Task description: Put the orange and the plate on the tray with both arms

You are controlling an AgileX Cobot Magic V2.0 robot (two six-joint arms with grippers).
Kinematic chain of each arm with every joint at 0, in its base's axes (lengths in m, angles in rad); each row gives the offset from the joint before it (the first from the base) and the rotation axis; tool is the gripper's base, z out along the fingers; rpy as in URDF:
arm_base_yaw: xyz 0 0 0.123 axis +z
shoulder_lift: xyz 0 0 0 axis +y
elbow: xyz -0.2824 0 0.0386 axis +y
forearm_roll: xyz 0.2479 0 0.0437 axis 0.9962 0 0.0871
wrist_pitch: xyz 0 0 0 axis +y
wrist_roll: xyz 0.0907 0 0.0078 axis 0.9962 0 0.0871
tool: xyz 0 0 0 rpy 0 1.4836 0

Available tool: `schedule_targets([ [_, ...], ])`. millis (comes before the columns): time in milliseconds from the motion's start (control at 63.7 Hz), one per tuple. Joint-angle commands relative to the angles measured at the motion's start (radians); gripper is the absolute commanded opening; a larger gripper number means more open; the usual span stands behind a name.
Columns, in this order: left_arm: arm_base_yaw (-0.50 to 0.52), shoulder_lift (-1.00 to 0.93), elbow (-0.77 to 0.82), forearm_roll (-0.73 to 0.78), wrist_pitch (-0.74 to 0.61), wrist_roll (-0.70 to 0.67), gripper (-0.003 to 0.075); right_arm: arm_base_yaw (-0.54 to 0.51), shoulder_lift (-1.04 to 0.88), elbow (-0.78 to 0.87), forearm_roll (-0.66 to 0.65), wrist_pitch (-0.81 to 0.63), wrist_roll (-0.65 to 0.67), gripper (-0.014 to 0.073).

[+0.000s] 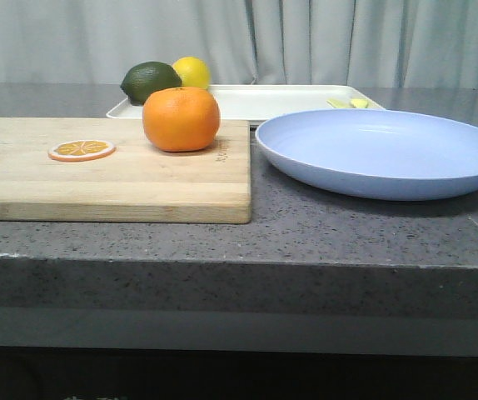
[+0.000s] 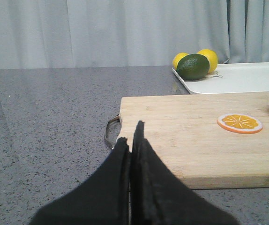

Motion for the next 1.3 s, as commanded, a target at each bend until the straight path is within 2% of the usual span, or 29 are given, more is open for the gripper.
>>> schedule_targets([
  [0,0.003,-0.018,0.030,0.000,-0.074,0.000,-0.0020,-0.005,-0.011,-0.025,-0.004,-0.073,0.000,-0.0065],
  [723,0.003,-0.018,0.030,0.000,-0.074,0.000,-0.0020,-0.005,-0.011,-0.025,-0.004,-0.073,0.000,-0.0065],
  [1053,0.003,-0.018,0.028,0.000,-0.156,0.000,-0.0020,-0.005,-0.011,-0.025,-0.007,-0.095,-0.012,-0.0065],
  [1163,0.003,-0.017,-0.022,-0.012,-0.174,0.000,-0.0020,-0.005,-0.011,-0.061,-0.007,-0.098,-0.012,-0.0065],
  [1288,0.003,-0.011,-0.139,-0.012,-0.120,0.000,-0.0020,-0.005,-0.011,-0.147,-0.014,-0.073,-0.014,-0.0065],
])
